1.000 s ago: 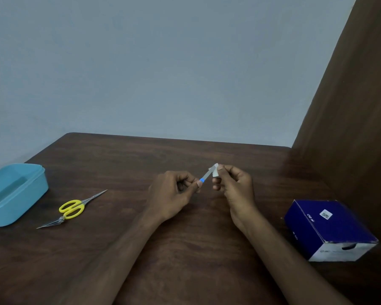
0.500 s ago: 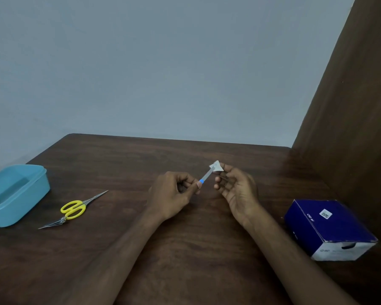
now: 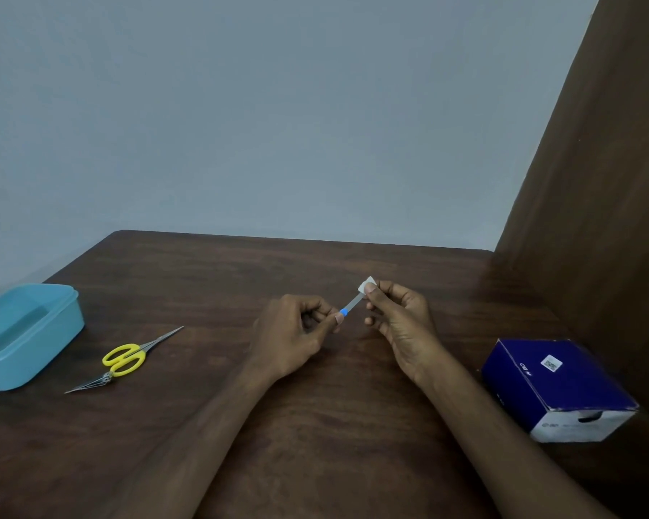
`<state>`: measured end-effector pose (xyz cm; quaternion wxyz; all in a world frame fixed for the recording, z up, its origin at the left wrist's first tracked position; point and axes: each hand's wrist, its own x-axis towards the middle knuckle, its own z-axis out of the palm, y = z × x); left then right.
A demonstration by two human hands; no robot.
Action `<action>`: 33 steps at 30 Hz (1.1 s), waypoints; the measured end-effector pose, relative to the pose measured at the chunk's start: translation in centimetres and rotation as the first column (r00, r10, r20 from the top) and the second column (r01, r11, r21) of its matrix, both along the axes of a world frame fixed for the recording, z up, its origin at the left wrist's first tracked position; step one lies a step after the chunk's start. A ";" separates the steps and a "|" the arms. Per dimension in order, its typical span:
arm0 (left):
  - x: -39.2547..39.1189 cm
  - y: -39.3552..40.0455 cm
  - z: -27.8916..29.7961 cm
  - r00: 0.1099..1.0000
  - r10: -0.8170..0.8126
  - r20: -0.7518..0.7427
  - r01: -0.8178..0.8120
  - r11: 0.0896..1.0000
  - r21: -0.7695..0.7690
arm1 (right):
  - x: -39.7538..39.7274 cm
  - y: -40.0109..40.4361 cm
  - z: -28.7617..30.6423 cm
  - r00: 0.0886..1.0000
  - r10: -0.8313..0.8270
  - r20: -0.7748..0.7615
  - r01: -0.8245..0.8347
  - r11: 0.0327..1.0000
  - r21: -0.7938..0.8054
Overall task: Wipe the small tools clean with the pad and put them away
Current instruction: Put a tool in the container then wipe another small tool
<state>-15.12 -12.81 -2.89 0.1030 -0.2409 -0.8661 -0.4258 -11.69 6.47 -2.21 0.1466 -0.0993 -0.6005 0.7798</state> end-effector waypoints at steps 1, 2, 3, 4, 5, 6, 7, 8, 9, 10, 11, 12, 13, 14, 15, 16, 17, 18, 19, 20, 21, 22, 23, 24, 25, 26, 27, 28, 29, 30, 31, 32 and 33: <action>0.0 0.0 0.0 1.000 -0.002 0.000 0.002 1.000 0.008 | 0.0 0.0 0.0 1.000 -0.024 -0.010 0.024 1.000 -0.007; 0.0 0.1 0.0 1.000 -0.006 -0.003 0.006 1.000 0.012 | -0.1 0.1 0.1 0.998 -0.060 -0.017 0.059 0.997 -0.047; 0.0 0.1 0.0 1.000 -0.010 -0.007 0.010 1.000 0.013 | -0.1 0.2 0.2 0.994 -0.105 -0.024 0.101 0.988 -0.115; 0.0 0.1 0.0 1.000 -0.007 -0.008 0.007 1.000 0.019 | -0.2 0.5 0.3 0.988 -0.151 -0.037 0.142 0.974 -0.179; 0.0 0.1 0.0 1.000 0.003 -0.005 -0.003 0.999 0.036 | -0.3 0.9 0.4 0.982 -0.183 -0.054 0.169 0.964 -0.204; 0.0 0.1 0.0 1.000 0.016 0.002 -0.016 0.998 0.067 | -0.3 1.0 0.4 0.979 -0.193 -0.068 0.177 0.965 -0.192; 0.0 0.1 0.0 1.000 0.024 0.010 -0.025 0.994 0.106 | -0.2 1.0 0.3 0.981 -0.178 -0.077 0.163 0.972 -0.169; -0.1 0.1 0.0 1.000 0.024 0.012 -0.026 0.988 0.150 | -0.1 0.7 0.3 0.986 -0.144 -0.081 0.130 0.979 -0.156; -0.1 0.1 0.0 1.000 0.022 0.007 -0.023 0.982 0.187 | 0.1 0.2 0.3 0.991 -0.103 -0.081 0.089 0.983 -0.162; -0.2 0.1 0.1 1.000 0.022 -0.005 -0.021 0.976 0.218 | 0.1 -0.2 0.3 0.995 -0.063 -0.081 0.047 0.983 -0.179; -0.3 0.0 0.0 0.999 0.026 -0.020 -0.020 0.970 0.241 | 0.2 -0.5 0.2 0.997 -0.029 -0.075 0.013 0.979 -0.204; -0.4 0.0 0.0 0.999 0.032 -0.032 -0.022 0.966 0.259 | 0.2 -0.8 0.2 0.998 -0.001 -0.060 -0.014 0.972 -0.235; -0.5 0.0 0.0 0.998 0.038 -0.043 -0.025 0.963 0.269 | 0.2 -0.9 0.3 0.999 0.021 -0.039 -0.031 0.961 -0.273; -0.5 -0.1 -0.1 0.998 0.044 -0.050 -0.029 0.962 0.271 | 0.3 -0.8 0.3 0.999 0.035 -0.017 -0.039 0.949 -0.312; -0.4 -0.1 -0.1 0.997 0.051 -0.059 -0.034 0.963 0.267 | 0.4 -0.8 0.4 0.999 0.042 0.004 -0.038 0.937 -0.347; -0.4 -0.1 -0.1 0.996 0.060 -0.067 -0.040 0.964 0.262 | 0.4 -0.7 0.4 0.999 0.046 0.019 -0.036 0.926 -0.375; -0.5 -0.1 -0.2 0.995 0.065 -0.073 -0.044 0.965 0.259 | 0.5 -0.7 0.5 0.999 0.045 0.027 -0.030 0.915 -0.402; -0.5 -0.1 -0.2 0.995 0.065 -0.076 -0.044 0.965 0.257 | 0.6 -0.7 0.6 0.999 0.036 0.034 -0.018 0.905 -0.425; -0.6 -0.1 -0.3 0.995 0.062 -0.079 -0.040 0.966 0.256 | 0.5 -0.8 0.7 0.999 0.023 0.041 -0.003 0.900 -0.435; -0.6 0.0 -0.3 0.995 0.055 -0.080 -0.033 0.966 0.255 | 0.5 -0.7 0.8 0.999 0.008 0.044 0.012 0.902 -0.432; -0.6 0.0 -0.3 0.995 0.051 -0.082 -0.029 0.968 0.251 | 0.5 -0.8 0.9 0.999 -0.002 0.046 0.021 0.908 -0.419; -0.6 0.0 -0.3 0.995 0.048 -0.083 -0.026 0.969 0.245 | 0.5 -0.8 0.9 0.999 -0.006 0.046 0.024 0.914 -0.405; -0.6 0.0 -0.3 0.995 0.047 -0.084 -0.026 0.971 0.239 | 0.5 -0.9 0.8 0.999 -0.005 0.048 0.023 0.921 -0.388; -0.5 0.0 -0.3 0.996 0.044 -0.083 -0.024 0.972 0.235 | 0.5 -0.9 0.6 0.999 -0.003 0.052 0.022 0.931 -0.363; -0.5 0.0 -0.2 0.996 0.034 -0.081 -0.015 0.973 0.231 | 0.6 -0.9 0.5 0.998 -0.007 0.056 0.025 0.946 -0.324; -0.4 0.0 -0.2 0.997 0.019 -0.080 0.000 0.973 0.229 | 0.7 -1.0 0.3 0.998 -0.014 0.059 0.030 0.963 -0.269; -0.3 0.0 -0.1 0.997 0.002 -0.080 0.016 0.974 0.228 | 0.8 -1.1 0.2 0.998 -0.022 0.055 0.033 0.978 -0.207; -0.1 0.0 0.1 0.997 -0.013 -0.080 0.031 0.973 0.227 | 0.9 -1.3 0.1 0.999 -0.027 0.047 0.034 0.989 -0.146; 0.0 0.0 0.2 0.996 -0.027 -0.083 0.045 0.974 0.223 | 1.0 -1.4 0.1 0.999 -0.029 0.037 0.033 0.995 -0.090; 0.0 0.0 0.2 0.996 -0.043 -0.080 0.060 0.974 0.217 | 1.1 -1.7 0.0 0.999 -0.027 0.029 0.028 0.999 -0.043; 0.1 0.1 0.1 0.996 -0.054 -0.074 0.068 0.976 0.209 | 1.2 -1.9 0.0 1.000 -0.017 0.020 0.018 1.000 -0.009; 0.1 0.1 0.1 0.996 -0.057 -0.065 0.069 0.977 0.200 | 1.2 -2.2 -0.1 1.000 0.001 0.009 -0.001 1.000 0.010; 0.1 0.1 0.1 0.997 -0.055 -0.050 0.063 0.979 0.193 | 1.3 -2.3 0.0 1.000 0.027 -0.003 -0.027 1.000 0.010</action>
